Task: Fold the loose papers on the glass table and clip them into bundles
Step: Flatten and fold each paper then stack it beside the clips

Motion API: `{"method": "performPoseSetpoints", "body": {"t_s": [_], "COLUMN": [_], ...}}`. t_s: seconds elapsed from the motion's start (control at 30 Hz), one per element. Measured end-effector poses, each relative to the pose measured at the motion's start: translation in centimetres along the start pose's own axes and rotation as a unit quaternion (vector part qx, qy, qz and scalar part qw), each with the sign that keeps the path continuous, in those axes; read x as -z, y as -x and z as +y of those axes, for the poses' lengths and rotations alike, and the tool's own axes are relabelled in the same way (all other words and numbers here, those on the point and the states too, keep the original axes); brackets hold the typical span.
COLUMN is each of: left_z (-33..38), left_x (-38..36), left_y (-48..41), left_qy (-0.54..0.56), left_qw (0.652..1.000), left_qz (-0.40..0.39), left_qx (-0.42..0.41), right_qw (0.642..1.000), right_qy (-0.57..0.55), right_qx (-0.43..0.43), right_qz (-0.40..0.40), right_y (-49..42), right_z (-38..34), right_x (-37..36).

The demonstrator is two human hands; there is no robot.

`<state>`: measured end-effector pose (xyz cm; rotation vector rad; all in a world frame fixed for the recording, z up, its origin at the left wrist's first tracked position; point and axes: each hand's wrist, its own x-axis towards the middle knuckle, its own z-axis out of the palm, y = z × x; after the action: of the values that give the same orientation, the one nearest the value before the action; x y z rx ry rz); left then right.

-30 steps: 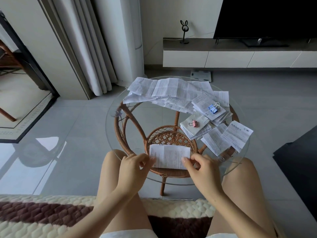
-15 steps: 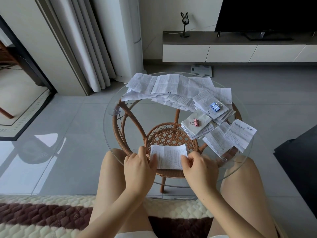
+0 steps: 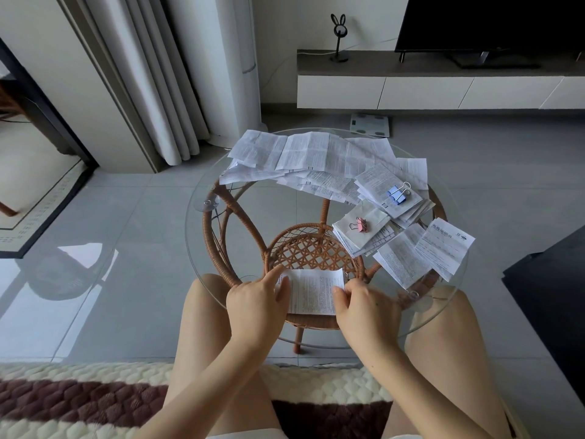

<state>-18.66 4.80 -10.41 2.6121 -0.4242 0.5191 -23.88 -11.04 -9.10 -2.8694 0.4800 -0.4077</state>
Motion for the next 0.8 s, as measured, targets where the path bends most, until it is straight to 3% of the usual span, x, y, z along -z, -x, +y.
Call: {"method": "performPoseSetpoints", "body": {"t_s": [0.3, 0.4, 0.47, 0.5, 0.6, 0.7, 0.8], "left_z": [0.0, 1.0, 1.1, 1.0, 0.3, 0.7, 1.1], "left_x": [0.3, 0.1, -0.4, -0.6, -1.1, -0.9, -0.3], "left_y": [-0.2, -0.7, -1.0, -1.1, -0.5, 0.3, 0.6], "left_qy": [-0.083, -0.116, -0.066, -0.033, 0.030, 0.078, 0.102], "left_qw": [0.996, 0.975, 0.955, 0.951, 0.959, 0.964, 0.963], "left_qz": [0.005, 0.013, -0.017, -0.053, -0.135, -0.143, -0.145], "left_qx": [-0.044, -0.190, -0.290, -0.302, -0.245, -0.209, -0.202], "right_qw": [1.000, 0.998, 0.998, 0.998, 0.999, 0.996, 0.994], "right_qy": [0.007, 0.007, 0.020, 0.024, 0.034, 0.052, 0.037], "right_qx": [0.019, 0.009, -0.003, -0.006, 0.011, 0.031, 0.098], "right_qz": [-0.020, -0.060, -0.063, -0.050, 0.011, 0.063, -0.010], "right_y": [-0.3, -0.5, -0.4, -0.3, -0.1, 0.4, 0.8], "right_z": [-0.1, -0.1, 0.0, -0.1, -0.3, -1.6, -2.4], "right_x": [0.4, 0.6, 0.3, 0.2, -0.1, -0.2, -1.1]}}
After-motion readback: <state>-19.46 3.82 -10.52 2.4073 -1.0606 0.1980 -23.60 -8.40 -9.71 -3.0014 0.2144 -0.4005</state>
